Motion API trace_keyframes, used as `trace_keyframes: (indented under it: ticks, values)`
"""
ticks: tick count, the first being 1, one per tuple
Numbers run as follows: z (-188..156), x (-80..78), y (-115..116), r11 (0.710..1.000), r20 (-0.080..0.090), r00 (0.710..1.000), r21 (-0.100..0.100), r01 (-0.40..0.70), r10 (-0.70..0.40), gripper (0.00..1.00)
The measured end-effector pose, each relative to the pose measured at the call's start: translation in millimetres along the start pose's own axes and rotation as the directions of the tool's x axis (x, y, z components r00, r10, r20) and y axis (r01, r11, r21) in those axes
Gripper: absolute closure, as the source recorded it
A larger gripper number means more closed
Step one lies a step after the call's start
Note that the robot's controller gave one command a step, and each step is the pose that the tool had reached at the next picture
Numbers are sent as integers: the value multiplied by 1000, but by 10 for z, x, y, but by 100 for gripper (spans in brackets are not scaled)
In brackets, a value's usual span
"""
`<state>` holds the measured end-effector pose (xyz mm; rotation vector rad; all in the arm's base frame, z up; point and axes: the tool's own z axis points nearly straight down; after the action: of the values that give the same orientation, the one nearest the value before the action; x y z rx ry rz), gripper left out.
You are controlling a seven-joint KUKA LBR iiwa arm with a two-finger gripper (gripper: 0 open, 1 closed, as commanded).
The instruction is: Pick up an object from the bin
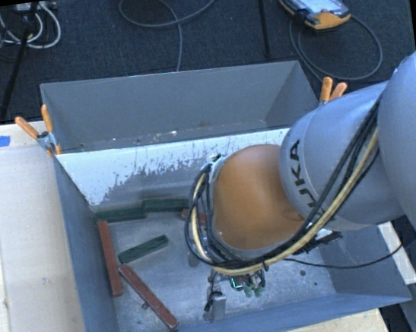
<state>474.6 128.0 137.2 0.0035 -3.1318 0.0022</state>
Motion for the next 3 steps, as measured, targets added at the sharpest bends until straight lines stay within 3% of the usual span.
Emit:
trace_keyframes:
  ticks: [1, 2, 3]
  values:
    - [-39, -21, -5, 1000, 8, 1000, -1, -4, 4, 0]
    - [61, -110, 61, 997, 11, 997, -3, -79, 79, 0]
    - [209, -147, 422, 999, 9, 999, -1, -45, 45, 0]
